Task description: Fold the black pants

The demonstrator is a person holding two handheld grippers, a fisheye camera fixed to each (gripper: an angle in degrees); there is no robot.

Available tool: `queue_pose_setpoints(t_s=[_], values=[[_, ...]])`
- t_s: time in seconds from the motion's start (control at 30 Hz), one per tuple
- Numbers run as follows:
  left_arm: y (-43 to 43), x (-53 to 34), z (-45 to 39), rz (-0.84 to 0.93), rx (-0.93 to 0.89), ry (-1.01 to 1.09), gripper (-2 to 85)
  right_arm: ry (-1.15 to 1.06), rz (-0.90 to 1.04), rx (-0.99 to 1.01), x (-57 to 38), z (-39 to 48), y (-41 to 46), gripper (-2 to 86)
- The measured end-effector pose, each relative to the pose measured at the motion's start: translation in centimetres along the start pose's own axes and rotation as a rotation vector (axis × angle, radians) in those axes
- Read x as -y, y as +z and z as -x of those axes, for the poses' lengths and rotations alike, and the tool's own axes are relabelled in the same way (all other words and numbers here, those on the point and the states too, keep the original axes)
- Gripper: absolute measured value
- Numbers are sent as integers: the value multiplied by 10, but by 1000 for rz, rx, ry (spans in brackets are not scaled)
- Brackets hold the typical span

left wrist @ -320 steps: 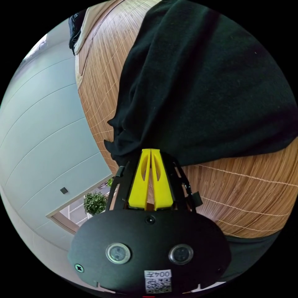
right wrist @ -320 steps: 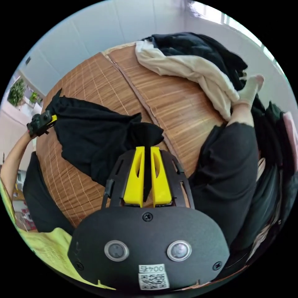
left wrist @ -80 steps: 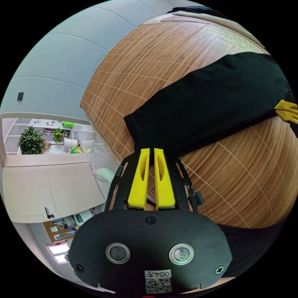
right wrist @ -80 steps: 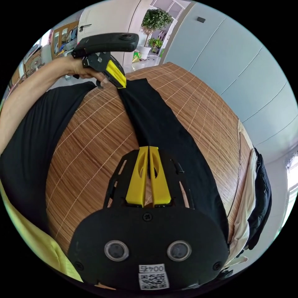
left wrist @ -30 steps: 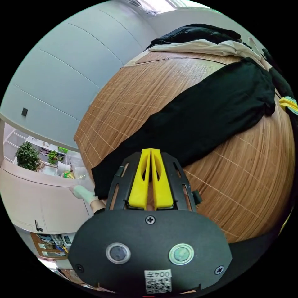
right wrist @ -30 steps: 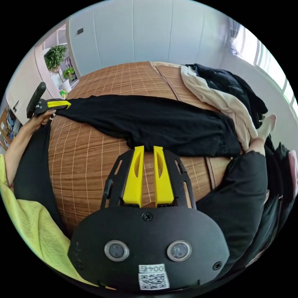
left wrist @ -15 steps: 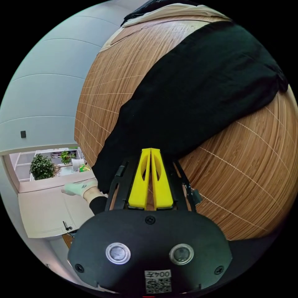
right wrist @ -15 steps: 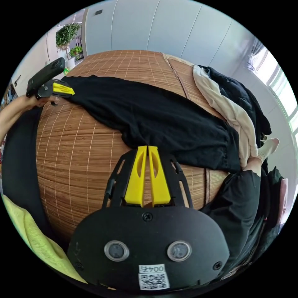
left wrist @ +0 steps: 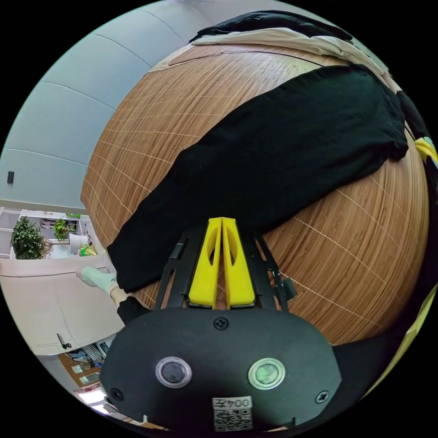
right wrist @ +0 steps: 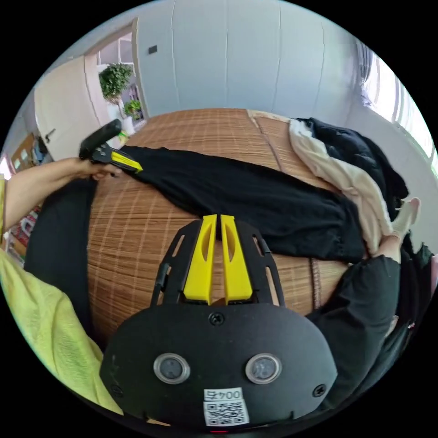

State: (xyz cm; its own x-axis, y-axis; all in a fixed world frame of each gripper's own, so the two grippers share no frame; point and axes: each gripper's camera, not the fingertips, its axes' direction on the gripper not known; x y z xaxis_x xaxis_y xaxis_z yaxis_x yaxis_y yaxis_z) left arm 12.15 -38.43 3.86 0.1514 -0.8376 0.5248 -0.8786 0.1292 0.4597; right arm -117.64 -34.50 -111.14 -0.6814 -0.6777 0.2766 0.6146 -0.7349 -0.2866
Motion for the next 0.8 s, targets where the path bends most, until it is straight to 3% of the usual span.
queue_pose_setpoints(t_s=[0.13, 0.37, 0.53, 0.67, 0.8], values=[[4, 0, 1, -2, -32, -20, 2, 125, 112, 170, 8, -18, 51, 59], [9, -2, -18, -15, -3, -12, 2, 134, 152, 101, 16, -27, 90, 77], [12, -2, -31, -19, 15, -7, 3, 43, 183, 87, 7, -24, 114, 37], [5, -5, -63, -40, 157, 96, 10, 48, 198, 124, 4, -39, 108, 46], [-69, -16, -107, -262, 75, 202, 33, 83, 102, 115, 13, -89, 63, 64]])
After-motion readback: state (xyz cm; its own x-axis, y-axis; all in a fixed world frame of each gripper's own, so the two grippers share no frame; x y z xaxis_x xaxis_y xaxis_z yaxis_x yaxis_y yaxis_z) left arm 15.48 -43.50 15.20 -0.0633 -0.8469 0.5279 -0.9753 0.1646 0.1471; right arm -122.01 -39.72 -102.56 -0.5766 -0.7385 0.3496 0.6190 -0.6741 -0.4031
